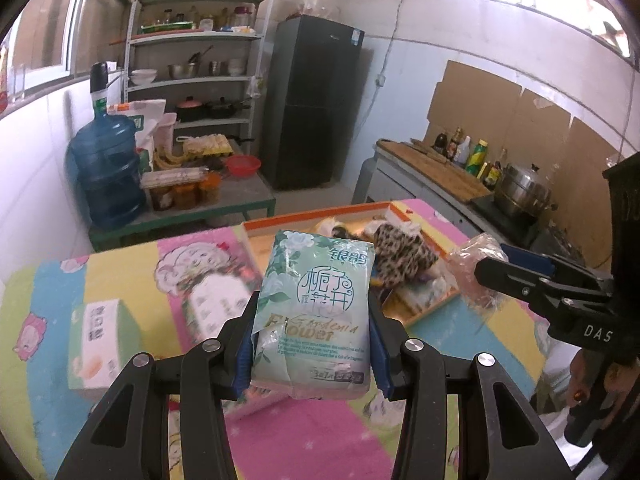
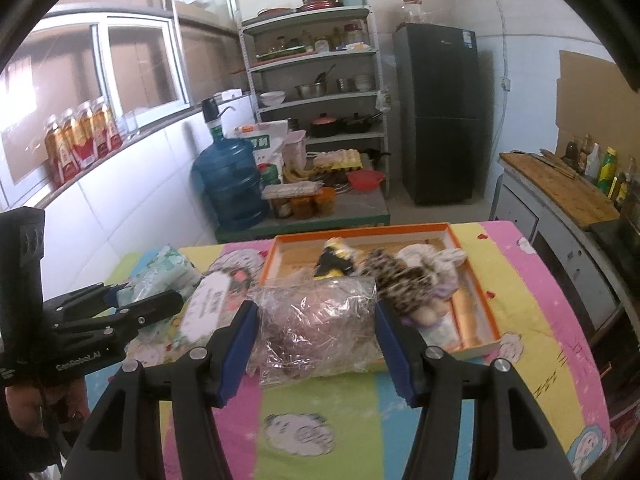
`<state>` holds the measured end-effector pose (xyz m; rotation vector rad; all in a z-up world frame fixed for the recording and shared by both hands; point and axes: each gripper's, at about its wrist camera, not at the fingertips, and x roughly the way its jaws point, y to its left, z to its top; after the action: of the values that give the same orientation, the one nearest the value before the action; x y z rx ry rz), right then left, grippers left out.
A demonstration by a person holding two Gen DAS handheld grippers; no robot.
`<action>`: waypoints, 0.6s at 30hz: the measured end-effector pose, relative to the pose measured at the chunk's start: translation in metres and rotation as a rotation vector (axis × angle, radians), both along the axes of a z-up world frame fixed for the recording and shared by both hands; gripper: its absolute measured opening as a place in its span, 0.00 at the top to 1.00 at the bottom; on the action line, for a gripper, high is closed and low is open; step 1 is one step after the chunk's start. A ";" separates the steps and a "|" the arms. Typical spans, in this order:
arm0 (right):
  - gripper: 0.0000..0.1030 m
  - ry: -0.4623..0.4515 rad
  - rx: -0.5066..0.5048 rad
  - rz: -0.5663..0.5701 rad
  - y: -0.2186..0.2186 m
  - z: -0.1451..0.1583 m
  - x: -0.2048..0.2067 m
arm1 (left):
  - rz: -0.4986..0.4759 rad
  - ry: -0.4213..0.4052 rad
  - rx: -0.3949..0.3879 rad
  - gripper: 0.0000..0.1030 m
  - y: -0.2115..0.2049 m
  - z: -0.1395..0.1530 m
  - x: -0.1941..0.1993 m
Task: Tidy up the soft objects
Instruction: 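Carry the wet-wipes pack and plastic bag over the cardboard box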
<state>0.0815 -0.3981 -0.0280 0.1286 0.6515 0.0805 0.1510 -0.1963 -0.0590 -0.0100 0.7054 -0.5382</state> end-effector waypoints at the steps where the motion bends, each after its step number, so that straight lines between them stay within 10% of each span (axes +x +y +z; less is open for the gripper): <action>1: 0.42 -0.001 0.001 -0.002 -0.004 0.000 0.002 | 0.005 0.001 -0.002 0.53 -0.006 0.001 0.003; 18: 0.42 0.034 0.001 -0.053 -0.104 -0.027 0.064 | 0.062 0.034 -0.002 0.53 -0.102 -0.014 0.056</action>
<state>0.1456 -0.5025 -0.0547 0.1486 0.6814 0.0276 0.2068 -0.2985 -0.0733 -0.0429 0.7350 -0.4801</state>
